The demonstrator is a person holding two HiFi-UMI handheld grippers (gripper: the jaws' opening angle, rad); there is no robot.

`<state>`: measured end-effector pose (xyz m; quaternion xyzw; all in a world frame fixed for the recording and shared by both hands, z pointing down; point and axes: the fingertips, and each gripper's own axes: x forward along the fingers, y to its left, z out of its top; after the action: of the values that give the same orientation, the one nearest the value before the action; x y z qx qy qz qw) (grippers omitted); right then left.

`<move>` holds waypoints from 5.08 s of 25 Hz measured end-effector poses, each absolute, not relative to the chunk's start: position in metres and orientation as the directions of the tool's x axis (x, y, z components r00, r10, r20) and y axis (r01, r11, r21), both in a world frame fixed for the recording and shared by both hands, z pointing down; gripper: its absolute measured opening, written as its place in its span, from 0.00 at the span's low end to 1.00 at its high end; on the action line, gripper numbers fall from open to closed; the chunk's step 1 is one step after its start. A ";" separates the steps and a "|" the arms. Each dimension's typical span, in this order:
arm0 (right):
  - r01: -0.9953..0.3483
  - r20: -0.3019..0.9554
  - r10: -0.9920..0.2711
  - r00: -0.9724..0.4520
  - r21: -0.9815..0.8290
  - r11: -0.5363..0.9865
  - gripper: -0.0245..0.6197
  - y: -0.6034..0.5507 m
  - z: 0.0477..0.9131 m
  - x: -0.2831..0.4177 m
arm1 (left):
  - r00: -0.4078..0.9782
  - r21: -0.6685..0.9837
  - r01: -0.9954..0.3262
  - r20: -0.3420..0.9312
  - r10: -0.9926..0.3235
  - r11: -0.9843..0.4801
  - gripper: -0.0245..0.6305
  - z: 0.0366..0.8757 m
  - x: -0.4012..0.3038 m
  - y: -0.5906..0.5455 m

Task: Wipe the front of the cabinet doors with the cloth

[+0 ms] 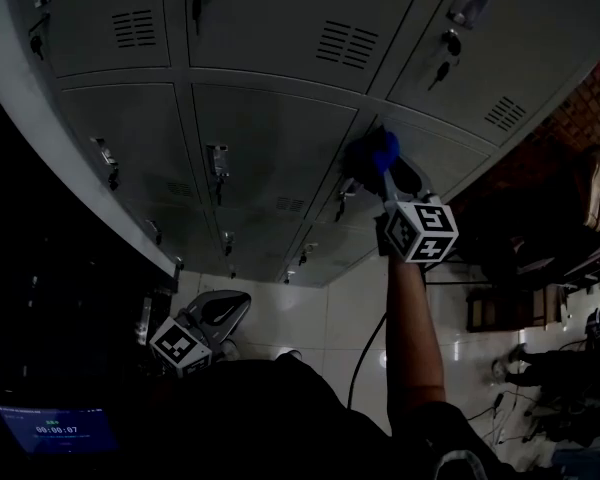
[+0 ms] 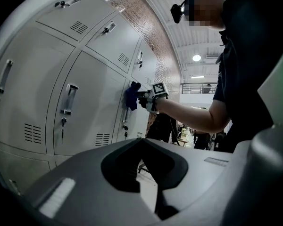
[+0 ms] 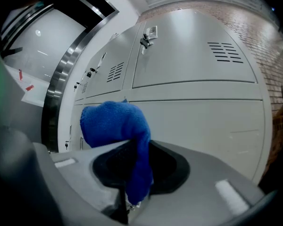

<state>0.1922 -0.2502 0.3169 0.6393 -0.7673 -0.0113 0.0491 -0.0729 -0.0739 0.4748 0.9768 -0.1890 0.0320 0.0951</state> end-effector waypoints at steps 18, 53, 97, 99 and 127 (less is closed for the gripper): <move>-0.998 0.058 -0.997 -0.054 0.040 0.056 0.15 -0.219 0.323 0.304 | 0.946 0.168 -0.319 0.111 -0.304 -0.933 0.04 0.480 -0.019 -0.075; -1.000 0.035 -0.999 0.025 -0.012 -0.026 0.15 -0.178 0.338 0.309 | 0.948 0.181 -0.314 0.105 -0.300 -0.932 0.04 0.481 -0.031 -0.057; -1.000 0.189 -0.982 -0.001 0.005 0.002 0.15 -0.209 0.415 0.339 | 0.939 0.182 -0.339 0.128 -0.320 -0.923 0.04 0.488 -0.013 -0.063; -0.999 0.190 -0.981 0.032 0.004 -0.032 0.15 -0.203 0.416 0.359 | 0.941 0.183 -0.332 0.131 -0.311 -0.925 0.04 0.490 -0.007 -0.062; -0.972 0.234 -0.944 -0.231 -0.082 0.218 0.15 -0.222 0.471 0.199 | 0.937 0.188 -0.345 0.131 -0.325 -0.920 0.04 0.485 -0.031 -0.058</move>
<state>0.1989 -0.2220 0.4707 0.6163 -0.7775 0.1058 0.0666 -0.0308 -0.0575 0.4845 0.9785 -0.1711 0.0485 0.1044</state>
